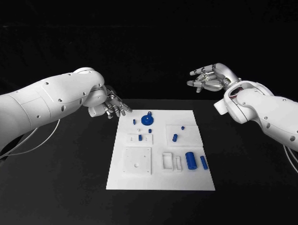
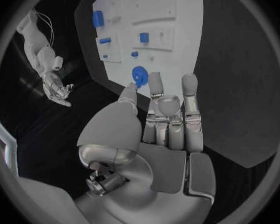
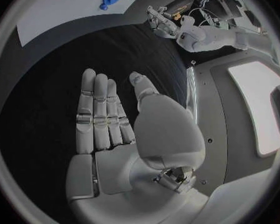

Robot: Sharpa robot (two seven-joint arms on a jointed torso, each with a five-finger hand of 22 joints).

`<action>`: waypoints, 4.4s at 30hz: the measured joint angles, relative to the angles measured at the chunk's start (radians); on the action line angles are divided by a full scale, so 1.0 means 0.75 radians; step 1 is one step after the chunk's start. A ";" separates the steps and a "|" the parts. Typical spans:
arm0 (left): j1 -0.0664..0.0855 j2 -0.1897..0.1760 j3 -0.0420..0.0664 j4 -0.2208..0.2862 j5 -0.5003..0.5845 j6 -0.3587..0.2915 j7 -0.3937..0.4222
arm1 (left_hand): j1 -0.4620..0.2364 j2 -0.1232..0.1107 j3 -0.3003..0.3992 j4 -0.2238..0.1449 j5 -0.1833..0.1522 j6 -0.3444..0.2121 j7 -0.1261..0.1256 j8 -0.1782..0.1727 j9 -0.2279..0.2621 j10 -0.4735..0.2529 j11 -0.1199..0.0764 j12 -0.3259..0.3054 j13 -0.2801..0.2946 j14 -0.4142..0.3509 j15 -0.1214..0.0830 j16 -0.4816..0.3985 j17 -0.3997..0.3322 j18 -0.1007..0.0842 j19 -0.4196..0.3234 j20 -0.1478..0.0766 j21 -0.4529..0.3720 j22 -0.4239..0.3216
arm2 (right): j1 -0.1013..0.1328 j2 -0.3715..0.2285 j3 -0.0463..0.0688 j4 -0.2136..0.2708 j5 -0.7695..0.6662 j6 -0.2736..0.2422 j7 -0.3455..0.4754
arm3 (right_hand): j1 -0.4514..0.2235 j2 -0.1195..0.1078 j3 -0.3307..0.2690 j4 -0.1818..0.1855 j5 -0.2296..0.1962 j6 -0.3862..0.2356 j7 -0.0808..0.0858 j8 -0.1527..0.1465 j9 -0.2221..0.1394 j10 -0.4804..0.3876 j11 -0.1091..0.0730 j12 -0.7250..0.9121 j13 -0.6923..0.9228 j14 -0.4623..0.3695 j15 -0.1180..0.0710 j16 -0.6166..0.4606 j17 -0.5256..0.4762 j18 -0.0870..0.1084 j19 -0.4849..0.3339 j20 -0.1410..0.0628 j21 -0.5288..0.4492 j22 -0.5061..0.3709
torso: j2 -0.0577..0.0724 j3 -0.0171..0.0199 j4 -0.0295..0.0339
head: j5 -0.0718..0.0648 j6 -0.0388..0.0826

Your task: Assemble the parts on the task board

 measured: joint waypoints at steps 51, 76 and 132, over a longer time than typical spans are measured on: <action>-0.077 0.250 -0.015 -0.435 -0.078 0.261 0.137 | -0.058 0.025 -0.064 0.042 -0.211 -0.118 0.023 0.174 -0.230 -0.002 0.021 -0.026 0.052 -0.043 0.014 0.037 -0.115 0.001 0.014 0.005 -0.034 -0.001 | 0.016 0.032 0.000 0.011 0.281 -0.070 0.125 | -0.126 -0.057 0.366 -0.087 0.019 0.060 0.024 -0.001 0.003 0.071 0.079 -0.570 -0.308 0.167 0.089 -0.691 -0.611 0.001 -0.123 0.107 0.017 -1.001 | 0.086 0.0187 -0.0478 | 0.056 0.063; -0.078 0.260 -0.014 -0.452 -0.055 0.246 0.141 | -0.038 0.082 -0.049 -0.002 -0.130 -0.126 0.025 0.192 -0.221 -0.002 0.021 -0.026 0.056 -0.043 0.014 0.042 -0.129 0.001 0.014 0.005 -0.034 0.000 | 0.016 0.041 0.000 0.001 0.282 -0.070 0.123 | -0.126 -0.057 0.358 -0.087 0.019 0.056 0.029 -0.001 0.003 0.067 0.084 -0.570 -0.308 0.167 0.089 -0.691 -0.611 0.001 -0.128 0.111 0.023 -1.000 | 0.092 0.0162 -0.0413 | 0.043 0.064; -0.028 -0.036 -0.014 0.085 0.085 0.036 0.083 | 0.045 0.044 0.464 -0.094 -0.028 -0.164 0.008 0.317 0.304 0.001 0.005 0.028 0.044 0.003 -0.007 0.083 -0.036 0.001 0.016 -0.002 0.038 0.000 | 0.013 0.007 0.000 -0.012 0.284 -0.060 0.119 | -0.131 -0.051 0.358 -0.088 0.055 0.056 0.028 -0.001 0.002 0.067 0.084 -0.570 -0.308 0.163 0.093 -0.691 -0.611 0.000 -0.127 0.111 0.024 -1.000 | 0.070 0.0036 -0.0001 | 0.038 0.061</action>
